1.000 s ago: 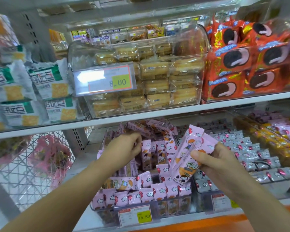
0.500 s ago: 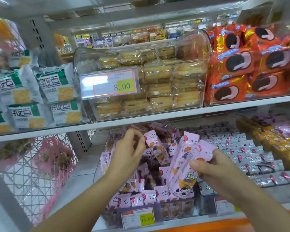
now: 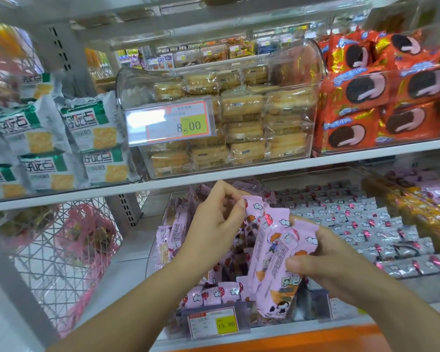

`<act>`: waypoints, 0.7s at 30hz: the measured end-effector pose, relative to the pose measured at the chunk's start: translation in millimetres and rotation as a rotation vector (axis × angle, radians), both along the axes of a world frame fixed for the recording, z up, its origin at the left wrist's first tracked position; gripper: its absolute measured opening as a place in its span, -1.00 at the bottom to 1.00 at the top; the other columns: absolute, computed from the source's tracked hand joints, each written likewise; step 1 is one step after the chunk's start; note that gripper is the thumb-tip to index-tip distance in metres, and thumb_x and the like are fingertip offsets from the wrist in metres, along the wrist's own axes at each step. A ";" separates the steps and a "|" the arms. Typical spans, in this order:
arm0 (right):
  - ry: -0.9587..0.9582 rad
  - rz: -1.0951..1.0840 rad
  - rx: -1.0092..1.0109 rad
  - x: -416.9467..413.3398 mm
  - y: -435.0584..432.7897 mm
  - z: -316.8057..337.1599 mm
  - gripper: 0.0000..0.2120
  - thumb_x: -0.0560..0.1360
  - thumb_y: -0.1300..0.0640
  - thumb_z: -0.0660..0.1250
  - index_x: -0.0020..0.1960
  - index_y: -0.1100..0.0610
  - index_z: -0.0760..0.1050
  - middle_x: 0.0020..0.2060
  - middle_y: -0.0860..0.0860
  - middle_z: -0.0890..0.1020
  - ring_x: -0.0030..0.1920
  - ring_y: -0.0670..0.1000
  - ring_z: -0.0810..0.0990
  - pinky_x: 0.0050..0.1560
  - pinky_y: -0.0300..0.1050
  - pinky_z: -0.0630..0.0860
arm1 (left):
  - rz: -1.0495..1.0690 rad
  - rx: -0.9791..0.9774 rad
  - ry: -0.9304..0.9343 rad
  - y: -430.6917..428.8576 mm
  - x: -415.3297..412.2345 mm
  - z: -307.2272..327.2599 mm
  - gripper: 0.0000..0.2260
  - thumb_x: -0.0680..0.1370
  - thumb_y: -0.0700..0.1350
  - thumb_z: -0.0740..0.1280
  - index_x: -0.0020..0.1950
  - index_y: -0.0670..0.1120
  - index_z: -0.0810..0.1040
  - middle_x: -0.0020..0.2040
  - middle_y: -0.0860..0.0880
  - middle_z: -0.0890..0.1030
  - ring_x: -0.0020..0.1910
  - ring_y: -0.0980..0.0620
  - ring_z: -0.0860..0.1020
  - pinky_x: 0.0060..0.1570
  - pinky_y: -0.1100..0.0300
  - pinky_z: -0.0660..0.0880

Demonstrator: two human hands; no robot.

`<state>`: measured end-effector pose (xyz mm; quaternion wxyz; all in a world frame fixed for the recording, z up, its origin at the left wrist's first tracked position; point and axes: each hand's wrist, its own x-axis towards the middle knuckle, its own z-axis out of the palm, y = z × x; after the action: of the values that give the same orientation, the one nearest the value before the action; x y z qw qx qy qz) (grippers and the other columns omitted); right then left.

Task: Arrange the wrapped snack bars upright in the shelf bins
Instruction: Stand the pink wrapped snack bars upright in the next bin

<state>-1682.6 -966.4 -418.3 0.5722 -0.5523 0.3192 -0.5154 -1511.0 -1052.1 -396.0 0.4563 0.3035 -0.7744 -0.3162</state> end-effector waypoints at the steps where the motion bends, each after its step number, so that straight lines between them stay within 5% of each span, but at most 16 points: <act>1: 0.015 0.001 0.001 -1.4 0.5 0.6 -0.38 0.02 -0.01 0.67 0.07 -0.08 0.62 -0.02 0.11 0.69 -0.03 0.12 0.67 -0.08 -0.19 0.58 | -0.015 0.011 -0.021 -1.5 -1.0 -0.4 -0.87 0.59 -0.11 0.23 -0.15 0.06 0.39 -0.27 -0.15 0.49 -0.26 -0.24 0.45 -0.23 -0.15 0.42; 4: 0.126 -0.003 -0.003 -3.1 3.7 4.9 -0.43 0.20 0.14 0.57 0.18 -0.09 0.56 0.08 0.06 0.66 0.06 0.13 0.64 0.00 -0.11 0.57 | -0.057 0.030 -0.080 -5.9 -3.9 -1.6 -0.85 0.59 -0.09 0.24 -0.16 0.12 0.41 -0.25 -0.15 0.52 -0.29 -0.22 0.44 -0.25 -0.15 0.44; 7: 0.380 -0.122 -0.010 -6.6 2.0 -0.4 -0.28 0.20 -0.07 0.60 0.31 -0.13 0.44 0.31 -0.11 0.49 0.29 0.04 0.50 0.20 0.09 0.49 | -0.088 0.026 -0.125 -7.6 -6.0 -2.0 -0.87 0.58 -0.10 0.24 -0.16 0.08 0.41 -0.39 0.08 0.46 -0.46 0.06 0.33 -0.40 0.13 0.30; 9: 0.447 -0.202 0.029 -9.9 1.9 -0.8 -0.21 0.11 -0.18 0.61 0.29 -0.21 0.42 0.29 -0.26 0.48 0.29 -0.07 0.48 0.24 0.10 0.48 | -0.108 0.033 -0.156 -7.4 -7.2 -1.4 -0.90 0.58 -0.10 0.25 -0.14 0.03 0.41 -0.43 0.14 0.45 -0.50 0.12 0.28 -0.44 0.20 0.27; 13: 0.432 -0.202 0.020 -16.9 5.3 1.5 -0.34 0.14 -0.11 0.60 0.21 -0.21 0.48 0.13 -0.07 0.63 0.12 0.03 0.61 0.15 0.08 0.53 | -0.241 0.147 -0.144 -3.9 -9.6 4.9 -0.96 0.58 -0.16 0.26 -0.06 -0.08 0.49 -0.16 0.03 0.57 -0.27 0.04 0.59 -0.16 0.06 0.58; 15: 0.399 -0.233 -0.021 -18.7 7.3 3.4 -0.45 0.15 -0.07 0.59 0.11 -0.26 0.53 0.05 -0.09 0.66 0.05 0.00 0.64 0.02 -0.10 0.58 | -0.237 0.180 -0.180 -11.0 -4.6 5.0 -0.93 0.58 -0.15 0.26 -0.03 -0.02 0.53 -0.10 0.11 0.60 -0.13 0.10 0.63 -0.05 0.18 0.57; 18: 0.258 -0.310 -0.060 -20.2 10.8 7.5 -0.58 0.11 0.03 0.56 -0.08 -0.25 0.60 -0.16 -0.09 0.70 -0.17 -0.09 0.68 -0.23 -0.33 0.54 | -0.121 0.180 -0.424 -35.8 10.8 -2.5 -0.92 0.58 -0.03 0.26 0.00 0.13 0.53 0.01 0.17 0.60 -0.03 0.19 0.60 0.01 0.20 0.53; 21: 0.124 -0.406 -0.106 -25.2 10.8 5.1 -0.52 0.02 -0.02 0.61 -0.07 -0.12 0.61 -0.18 -0.08 0.71 -0.18 -0.09 0.68 -0.23 -0.33 0.55 | -0.087 0.196 -0.756 -55.8 20.2 -14.2 -0.92 0.58 -0.01 0.27 0.05 0.10 0.51 0.05 0.19 0.56 0.01 0.24 0.53 0.09 0.30 0.44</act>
<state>-1707.7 -955.6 -413.2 0.4063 -0.5367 0.4308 -0.6011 -1490.8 -1107.9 -410.2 0.0939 0.4078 -0.8660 -0.2736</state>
